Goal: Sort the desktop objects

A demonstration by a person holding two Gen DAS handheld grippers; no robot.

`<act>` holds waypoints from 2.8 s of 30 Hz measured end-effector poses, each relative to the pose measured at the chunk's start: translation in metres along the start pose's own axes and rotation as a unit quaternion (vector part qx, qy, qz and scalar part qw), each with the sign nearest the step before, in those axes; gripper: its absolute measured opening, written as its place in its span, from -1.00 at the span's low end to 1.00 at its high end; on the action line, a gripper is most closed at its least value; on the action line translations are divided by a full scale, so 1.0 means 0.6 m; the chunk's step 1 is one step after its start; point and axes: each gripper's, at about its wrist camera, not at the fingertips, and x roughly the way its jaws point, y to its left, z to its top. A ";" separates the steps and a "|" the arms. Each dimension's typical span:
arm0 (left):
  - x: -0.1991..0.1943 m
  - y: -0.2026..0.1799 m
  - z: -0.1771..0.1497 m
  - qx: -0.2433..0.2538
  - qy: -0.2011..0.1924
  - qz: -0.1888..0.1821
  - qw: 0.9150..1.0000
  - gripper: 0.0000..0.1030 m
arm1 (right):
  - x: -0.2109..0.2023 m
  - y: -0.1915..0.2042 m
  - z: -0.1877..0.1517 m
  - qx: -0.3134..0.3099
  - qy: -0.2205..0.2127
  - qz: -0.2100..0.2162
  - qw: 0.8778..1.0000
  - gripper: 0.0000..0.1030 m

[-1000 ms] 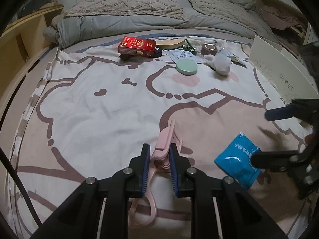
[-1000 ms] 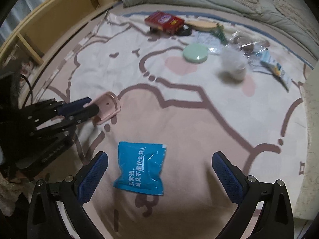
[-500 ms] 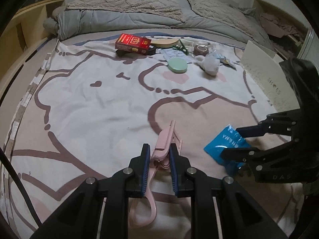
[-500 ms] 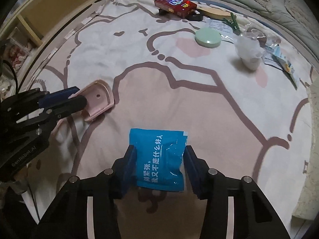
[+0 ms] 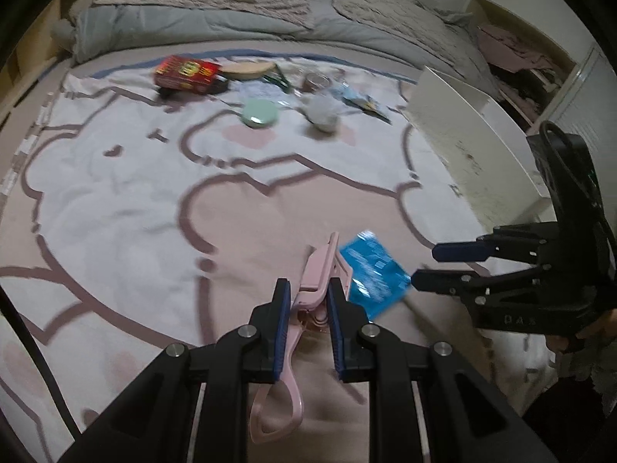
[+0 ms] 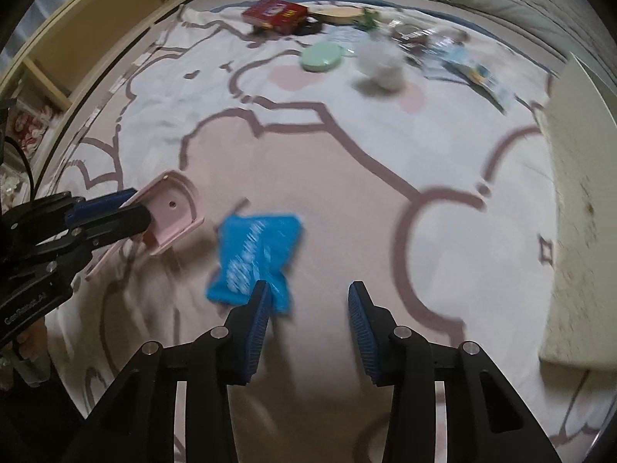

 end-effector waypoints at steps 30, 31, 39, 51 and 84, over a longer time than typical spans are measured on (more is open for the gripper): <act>-0.021 -0.001 -0.112 0.013 0.057 0.071 0.996 -0.56 | 0.011 0.021 0.045 -0.014 -0.004 0.079 0.997 -0.61; -0.023 0.002 -0.114 0.009 0.055 0.071 0.996 -0.56 | 0.018 0.022 0.048 -0.019 -0.002 0.072 0.997 -0.61; -0.042 0.005 -0.113 0.008 0.025 0.101 0.995 0.16 | 0.031 0.041 0.055 -0.050 -0.006 0.080 0.996 -0.62; -0.086 -0.013 -0.131 0.035 0.015 0.123 0.992 0.34 | 0.072 0.052 0.036 -0.099 0.013 0.036 0.994 -0.62; -0.013 0.065 -0.165 0.040 0.132 0.204 0.969 0.88 | 0.080 0.039 0.028 -0.093 -0.003 0.044 0.995 -0.62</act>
